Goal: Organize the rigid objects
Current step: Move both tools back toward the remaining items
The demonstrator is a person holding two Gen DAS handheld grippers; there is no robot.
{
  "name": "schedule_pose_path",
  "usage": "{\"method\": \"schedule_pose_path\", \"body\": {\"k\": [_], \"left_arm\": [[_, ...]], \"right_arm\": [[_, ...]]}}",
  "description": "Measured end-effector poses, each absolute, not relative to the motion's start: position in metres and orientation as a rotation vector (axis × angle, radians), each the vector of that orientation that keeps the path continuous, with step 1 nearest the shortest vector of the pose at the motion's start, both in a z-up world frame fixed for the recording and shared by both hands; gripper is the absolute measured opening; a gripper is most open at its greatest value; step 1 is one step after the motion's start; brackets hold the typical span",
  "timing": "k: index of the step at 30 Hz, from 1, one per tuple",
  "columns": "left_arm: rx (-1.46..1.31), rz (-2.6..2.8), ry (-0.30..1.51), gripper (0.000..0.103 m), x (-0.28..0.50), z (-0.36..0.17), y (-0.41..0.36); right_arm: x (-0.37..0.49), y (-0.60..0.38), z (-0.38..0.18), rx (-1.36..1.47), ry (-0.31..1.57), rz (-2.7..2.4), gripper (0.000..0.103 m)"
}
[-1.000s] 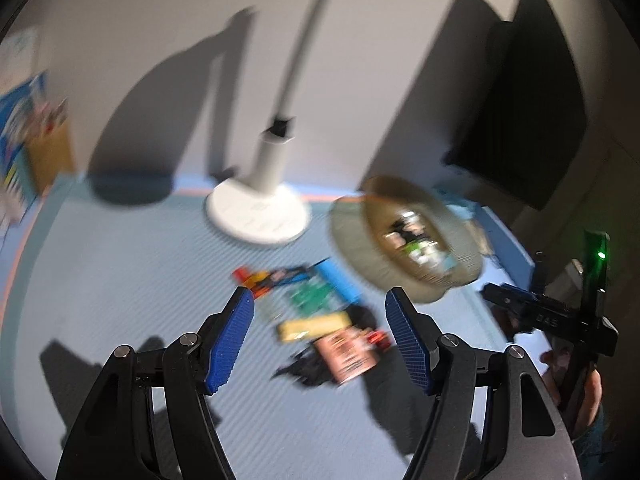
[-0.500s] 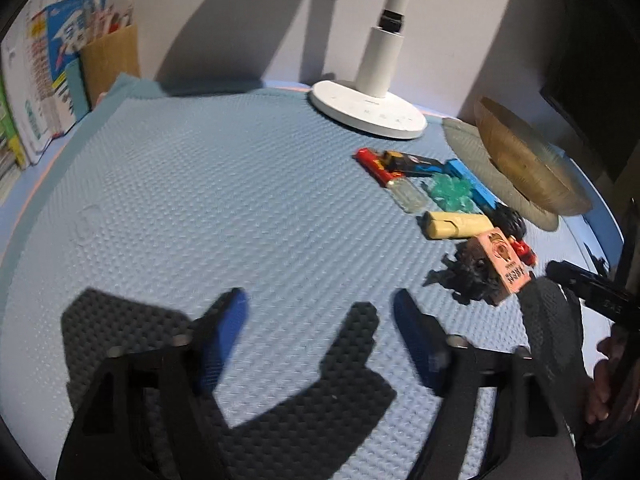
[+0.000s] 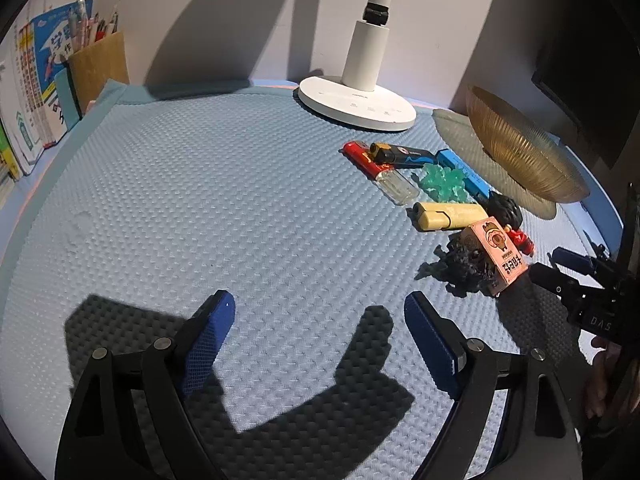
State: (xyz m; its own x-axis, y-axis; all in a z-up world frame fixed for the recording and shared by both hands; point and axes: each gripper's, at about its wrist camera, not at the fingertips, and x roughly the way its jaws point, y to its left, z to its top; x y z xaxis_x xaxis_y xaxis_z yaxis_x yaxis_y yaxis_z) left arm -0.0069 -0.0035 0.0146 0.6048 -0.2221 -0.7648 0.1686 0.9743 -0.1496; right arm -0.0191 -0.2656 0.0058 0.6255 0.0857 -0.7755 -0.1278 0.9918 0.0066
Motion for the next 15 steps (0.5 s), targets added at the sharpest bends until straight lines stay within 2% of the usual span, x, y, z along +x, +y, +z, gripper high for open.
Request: {"method": "schedule_pose_path", "body": {"k": [10, 15], "left_arm": [[-0.064, -0.244, 0.895, 0.087, -0.008, 0.016, -0.005], [-0.016, -0.39, 0.923, 0.086, -0.008, 0.027, -0.024]], "right_arm": [[-0.017, -0.271, 0.007, -0.026, 0.897, 0.122, 0.07], [-0.007, -0.287, 0.023, 0.187, 0.927, 0.23, 0.07]]}}
